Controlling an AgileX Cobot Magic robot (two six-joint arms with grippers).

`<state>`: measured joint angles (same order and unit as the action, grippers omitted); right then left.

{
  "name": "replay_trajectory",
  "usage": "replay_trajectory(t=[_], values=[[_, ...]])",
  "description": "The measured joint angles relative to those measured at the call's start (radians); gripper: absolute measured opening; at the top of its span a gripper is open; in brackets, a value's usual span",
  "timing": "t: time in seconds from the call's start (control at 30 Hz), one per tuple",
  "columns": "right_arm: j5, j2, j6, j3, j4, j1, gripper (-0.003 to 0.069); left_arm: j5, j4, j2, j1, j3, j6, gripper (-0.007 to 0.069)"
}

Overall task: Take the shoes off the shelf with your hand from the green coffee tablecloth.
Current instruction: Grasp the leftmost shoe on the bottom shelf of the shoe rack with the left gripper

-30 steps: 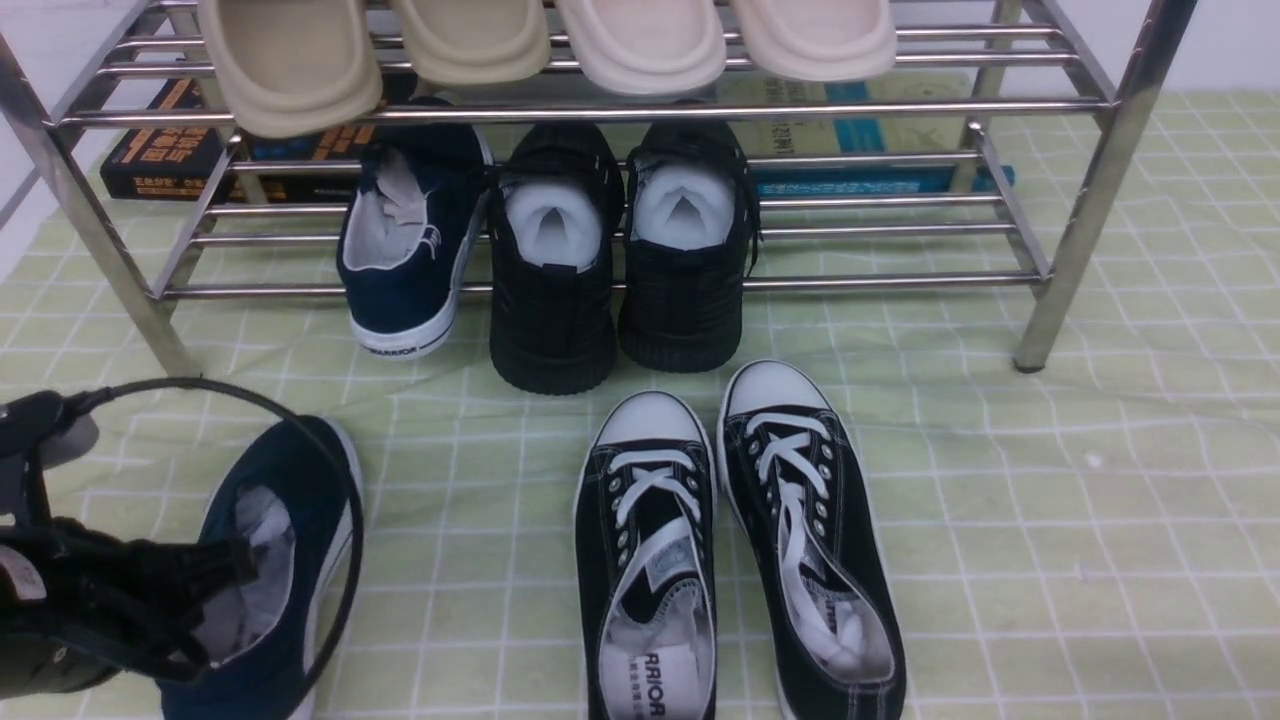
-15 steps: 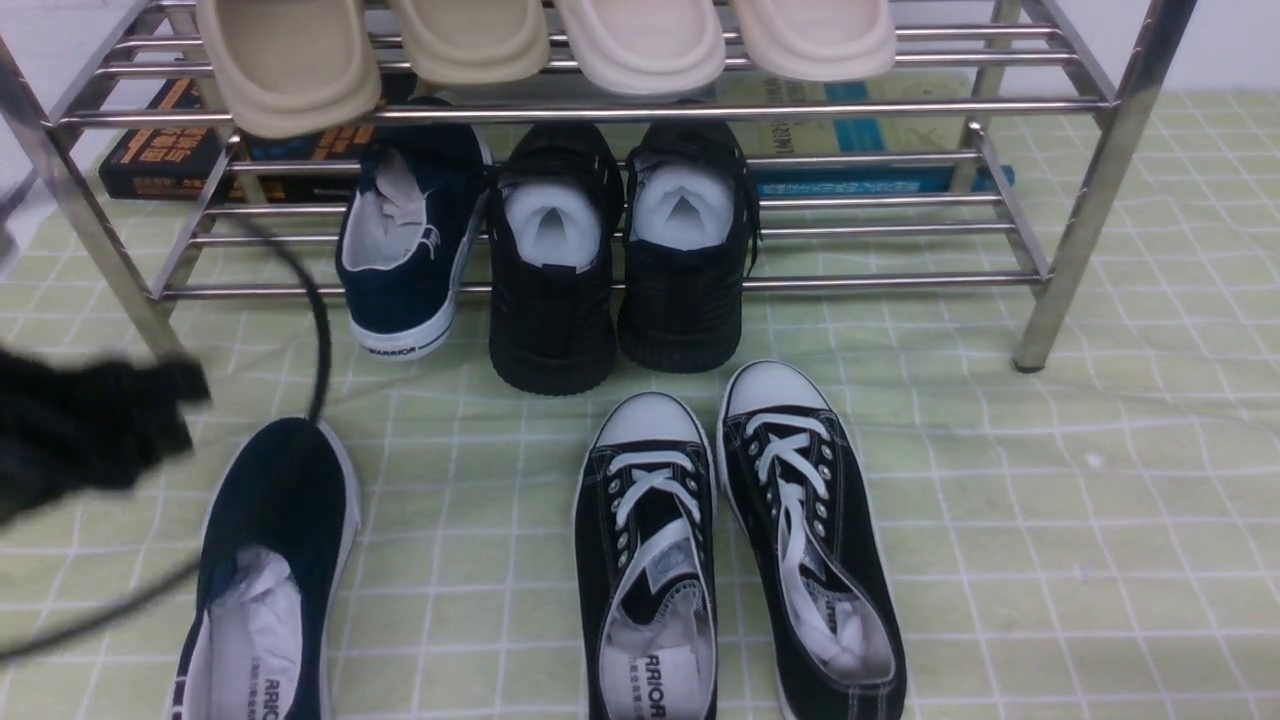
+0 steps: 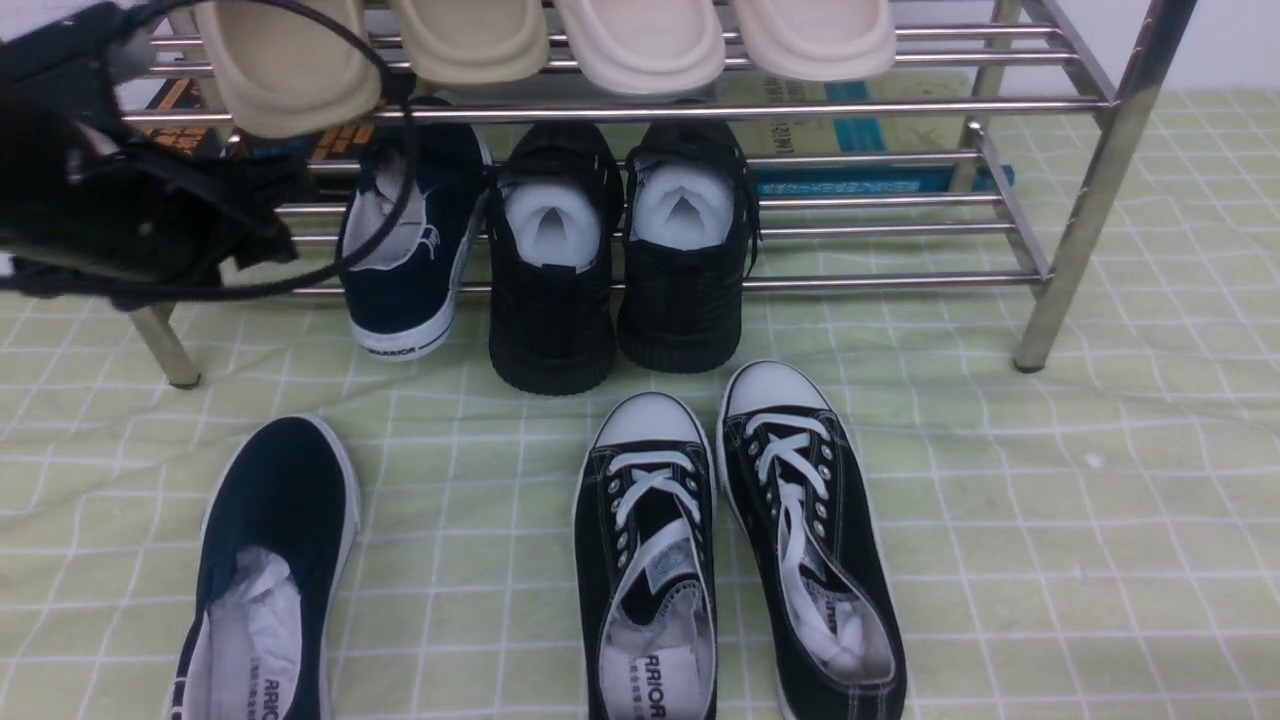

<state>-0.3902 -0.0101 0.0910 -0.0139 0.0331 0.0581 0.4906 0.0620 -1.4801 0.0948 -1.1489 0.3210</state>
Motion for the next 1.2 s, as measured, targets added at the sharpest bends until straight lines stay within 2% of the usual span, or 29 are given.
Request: replay_trajectory(t=[0.27, 0.6, 0.73, 0.9, 1.2], values=[[0.0, 0.0, 0.0, 0.0, 0.0, 0.0, 0.0239, -0.211, 0.034, -0.16, 0.0, -0.026, -0.007, 0.0408], [0.0, 0.0, 0.0, 0.0, 0.0, 0.0, 0.0239, -0.257, 0.042, -0.22, 0.008, -0.028, -0.008, 0.0408], [0.0, 0.0, 0.0, 0.0, 0.0, 0.0, 0.0239, -0.284, 0.042, -0.242, 0.041, -0.03, -0.009, 0.0408], [0.0, 0.0, 0.0, 0.0, 0.0, 0.0, 0.0239, -0.366, 0.015, -0.27, 0.109, -0.03, -0.096, 0.0408], [0.0, 0.0, 0.0, 0.0, 0.0, 0.0, 0.0239, -0.394, -0.007, -0.288, 0.117, -0.031, -0.176, 0.0408]])
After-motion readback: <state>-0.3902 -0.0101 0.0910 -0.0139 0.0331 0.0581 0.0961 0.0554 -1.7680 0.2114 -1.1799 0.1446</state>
